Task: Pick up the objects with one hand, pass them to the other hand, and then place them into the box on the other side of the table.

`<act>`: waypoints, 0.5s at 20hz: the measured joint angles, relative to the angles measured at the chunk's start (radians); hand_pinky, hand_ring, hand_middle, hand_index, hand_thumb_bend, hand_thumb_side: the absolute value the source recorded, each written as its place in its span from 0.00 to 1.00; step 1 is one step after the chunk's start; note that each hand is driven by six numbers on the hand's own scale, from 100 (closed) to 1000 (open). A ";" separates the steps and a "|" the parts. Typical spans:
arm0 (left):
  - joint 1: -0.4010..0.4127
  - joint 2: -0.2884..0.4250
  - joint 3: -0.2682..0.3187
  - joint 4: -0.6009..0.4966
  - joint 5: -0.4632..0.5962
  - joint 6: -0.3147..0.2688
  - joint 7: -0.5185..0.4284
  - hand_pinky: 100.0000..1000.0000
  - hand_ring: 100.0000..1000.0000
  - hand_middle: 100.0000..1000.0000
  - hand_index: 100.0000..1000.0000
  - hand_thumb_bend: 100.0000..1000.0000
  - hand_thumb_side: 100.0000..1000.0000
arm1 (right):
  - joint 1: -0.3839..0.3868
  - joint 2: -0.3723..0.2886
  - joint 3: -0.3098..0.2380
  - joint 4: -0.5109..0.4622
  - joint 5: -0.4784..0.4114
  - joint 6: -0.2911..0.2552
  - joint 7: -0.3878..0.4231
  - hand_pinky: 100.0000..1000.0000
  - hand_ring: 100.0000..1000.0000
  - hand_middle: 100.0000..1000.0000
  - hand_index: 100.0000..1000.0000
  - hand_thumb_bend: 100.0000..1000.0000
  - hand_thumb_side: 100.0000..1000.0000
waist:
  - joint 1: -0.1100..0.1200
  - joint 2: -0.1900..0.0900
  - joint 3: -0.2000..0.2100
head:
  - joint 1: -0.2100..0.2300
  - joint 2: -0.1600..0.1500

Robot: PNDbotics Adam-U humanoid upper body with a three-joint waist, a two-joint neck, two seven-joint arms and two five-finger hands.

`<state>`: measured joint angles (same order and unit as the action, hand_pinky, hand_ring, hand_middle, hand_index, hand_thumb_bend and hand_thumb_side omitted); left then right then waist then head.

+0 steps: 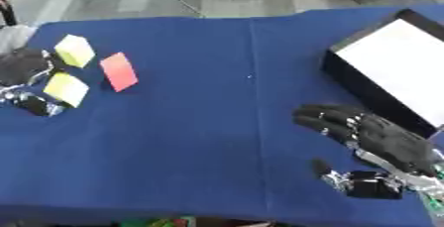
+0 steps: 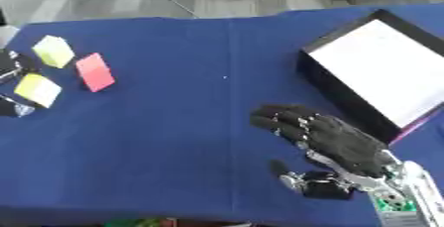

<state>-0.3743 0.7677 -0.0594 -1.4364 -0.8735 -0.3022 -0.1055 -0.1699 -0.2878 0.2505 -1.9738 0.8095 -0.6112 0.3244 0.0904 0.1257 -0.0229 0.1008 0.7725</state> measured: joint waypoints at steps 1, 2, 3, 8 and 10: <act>0.016 -0.002 0.000 -0.056 0.076 0.003 -0.004 0.72 0.46 0.43 0.41 0.00 0.16 | -0.007 -0.008 0.003 -0.001 -0.004 -0.010 -0.031 0.90 0.93 0.89 1.00 0.00 0.00 | -0.001 0.000 0.002 | -0.002 0.000; 0.029 -0.004 -0.003 -0.108 0.156 0.006 -0.011 0.72 0.46 0.43 0.41 0.00 0.16 | -0.016 -0.017 0.007 -0.002 -0.006 -0.021 -0.067 0.91 0.93 0.90 1.00 0.03 0.00 | -0.003 0.000 0.003 | -0.004 0.000; 0.041 -0.010 -0.006 -0.156 0.234 0.011 -0.022 0.72 0.46 0.43 0.41 0.00 0.16 | -0.027 -0.028 0.011 -0.004 -0.005 -0.034 -0.107 0.91 0.93 0.91 1.00 0.10 0.00 | -0.005 0.000 0.005 | -0.006 0.000; 0.058 -0.092 -0.073 -0.311 0.592 0.055 -0.086 0.72 0.44 0.42 0.40 0.00 0.21 | -0.094 -0.096 0.049 -0.005 0.033 -0.083 -0.292 0.92 0.92 0.94 0.99 0.31 0.00 | -0.007 -0.001 0.012 | -0.009 0.000; 0.045 -0.145 -0.119 -0.330 0.735 0.089 -0.119 0.72 0.45 0.42 0.41 0.00 0.22 | -0.129 -0.125 0.072 -0.005 0.056 -0.099 -0.358 0.92 0.92 0.95 0.98 0.31 0.00 | -0.012 -0.001 0.016 | -0.012 0.000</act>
<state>-0.3291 0.6231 -0.1782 -1.7668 -0.1388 -0.2135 -0.2244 -0.2987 -0.4125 0.3221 -1.9784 0.8656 -0.7098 -0.0336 0.0784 0.1246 -0.0067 0.0890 0.7725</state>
